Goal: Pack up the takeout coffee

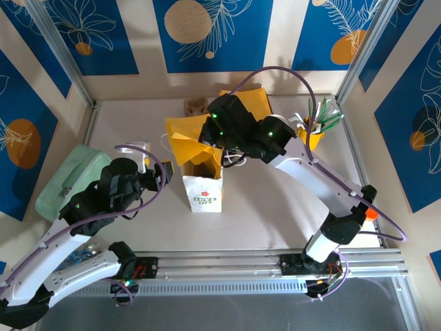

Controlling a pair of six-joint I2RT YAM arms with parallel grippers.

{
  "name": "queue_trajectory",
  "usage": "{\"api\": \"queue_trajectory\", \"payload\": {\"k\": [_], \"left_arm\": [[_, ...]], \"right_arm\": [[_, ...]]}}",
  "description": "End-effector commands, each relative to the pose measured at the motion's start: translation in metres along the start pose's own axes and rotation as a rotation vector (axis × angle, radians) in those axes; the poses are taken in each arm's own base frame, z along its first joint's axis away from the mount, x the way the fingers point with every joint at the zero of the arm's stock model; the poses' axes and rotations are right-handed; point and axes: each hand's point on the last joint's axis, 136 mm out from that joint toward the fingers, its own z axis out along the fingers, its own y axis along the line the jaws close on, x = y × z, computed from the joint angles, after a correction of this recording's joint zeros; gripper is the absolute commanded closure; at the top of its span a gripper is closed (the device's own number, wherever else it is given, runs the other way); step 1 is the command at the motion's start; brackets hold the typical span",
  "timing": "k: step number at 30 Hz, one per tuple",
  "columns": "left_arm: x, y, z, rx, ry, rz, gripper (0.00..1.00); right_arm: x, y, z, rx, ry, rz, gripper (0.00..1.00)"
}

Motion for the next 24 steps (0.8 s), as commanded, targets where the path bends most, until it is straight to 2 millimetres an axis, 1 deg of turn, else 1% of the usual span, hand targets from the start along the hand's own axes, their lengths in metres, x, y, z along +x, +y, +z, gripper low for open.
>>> {"api": "queue_trajectory", "payload": {"k": [1,4,12,17,24], "left_arm": [[-0.002,0.002,-0.002,0.002,-0.014,-0.019,0.30],[-0.001,0.002,-0.001,0.001,-0.013,-0.019,0.30],[-0.002,0.002,-0.001,0.000,-0.016,-0.017,0.30],[-0.002,0.002,-0.002,-0.001,-0.015,-0.014,0.30],[-0.003,0.002,-0.002,0.000,-0.020,-0.012,0.30]], "right_arm": [[0.012,-0.001,0.018,0.032,0.022,-0.051,1.00],[0.019,-0.011,0.026,0.094,0.058,-0.080,1.00],[0.037,-0.026,0.041,0.171,0.105,-0.151,1.00],[0.046,-0.033,0.046,0.201,0.151,-0.210,1.00],[0.062,-0.047,0.055,0.275,0.246,-0.278,1.00]]}}
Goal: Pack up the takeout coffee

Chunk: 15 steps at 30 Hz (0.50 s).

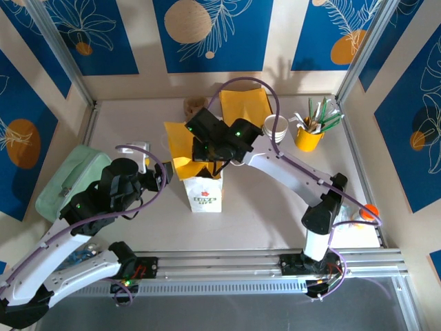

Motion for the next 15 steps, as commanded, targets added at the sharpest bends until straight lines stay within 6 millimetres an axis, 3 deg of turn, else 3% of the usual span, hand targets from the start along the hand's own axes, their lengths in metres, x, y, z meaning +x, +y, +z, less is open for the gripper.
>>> {"api": "queue_trajectory", "payload": {"k": [1,15], "left_arm": [[-0.005,0.002,-0.003,0.003,-0.024,-0.014,0.30],[-0.004,0.001,-0.002,0.003,-0.020,-0.010,0.29]], "right_arm": [[0.012,-0.006,0.005,0.055,0.070,-0.064,1.00],[0.033,-0.026,0.026,0.250,0.211,-0.140,1.00]]}}
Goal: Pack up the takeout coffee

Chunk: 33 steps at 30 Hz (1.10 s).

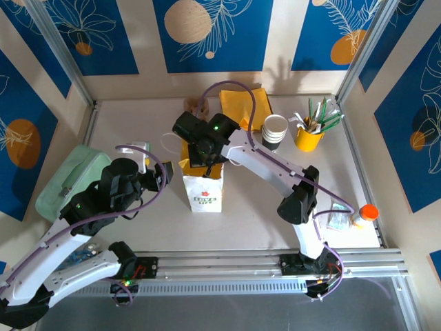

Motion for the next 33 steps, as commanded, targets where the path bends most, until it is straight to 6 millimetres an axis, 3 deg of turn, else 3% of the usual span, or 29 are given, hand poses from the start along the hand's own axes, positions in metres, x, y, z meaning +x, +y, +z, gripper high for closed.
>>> {"api": "queue_trajectory", "payload": {"k": [1,12,16,18,26,33], "left_arm": [[-0.003,0.001,-0.002,0.003,-0.019,-0.012,0.29],[-0.001,0.004,-0.002,-0.005,-0.017,-0.013,0.29],[0.000,0.004,-0.001,-0.006,-0.016,-0.014,0.29],[0.000,0.004,-0.001,-0.005,-0.017,-0.016,0.29],[0.001,0.004,0.000,-0.005,-0.016,-0.019,0.29],[0.000,0.003,0.001,-0.004,-0.019,-0.021,0.29]], "right_arm": [[0.012,-0.010,-0.003,0.059,0.037,-0.036,1.00],[0.008,-0.004,-0.012,0.001,0.027,-0.044,0.99],[0.000,-0.002,-0.022,-0.032,-0.004,-0.045,0.82],[-0.004,0.000,-0.026,-0.049,-0.014,-0.049,0.78],[-0.018,0.012,-0.049,-0.144,-0.066,-0.056,0.77],[-0.007,0.038,-0.055,-0.295,-0.040,-0.074,0.78]]}}
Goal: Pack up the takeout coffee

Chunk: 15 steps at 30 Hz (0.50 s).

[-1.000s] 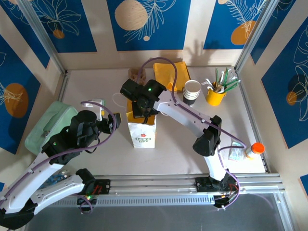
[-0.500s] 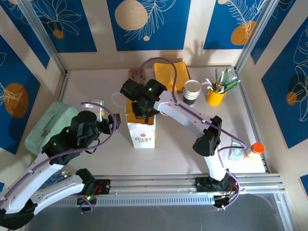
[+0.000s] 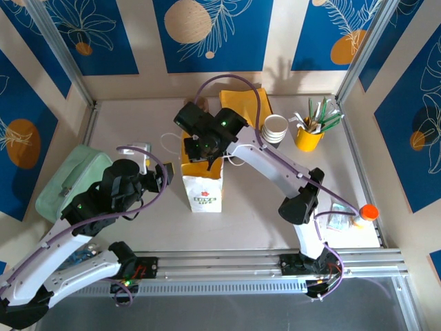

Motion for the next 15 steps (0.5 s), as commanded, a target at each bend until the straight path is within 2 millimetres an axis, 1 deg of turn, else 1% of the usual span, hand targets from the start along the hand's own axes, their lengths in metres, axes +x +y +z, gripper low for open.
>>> {"api": "queue_trajectory", "payload": {"k": [1,4,9,13,15], "left_arm": [[-0.005,0.002,-0.002,-0.001,-0.026,-0.024,0.29],[-0.004,0.002,-0.001,-0.003,-0.023,-0.022,0.29],[-0.003,0.003,0.000,-0.008,-0.021,-0.019,0.29],[-0.003,0.002,0.000,-0.006,-0.019,-0.021,0.29],[-0.003,0.002,0.001,-0.005,-0.018,-0.021,0.29]], "right_arm": [[0.006,0.016,-0.015,-0.109,0.001,-0.013,0.78],[0.014,0.011,-0.004,-0.094,0.028,-0.007,0.80],[0.028,-0.004,0.024,-0.022,0.100,0.018,0.81],[0.029,-0.014,0.035,0.028,0.123,0.026,0.80],[0.027,-0.014,0.036,0.030,0.122,0.025,0.80]]}}
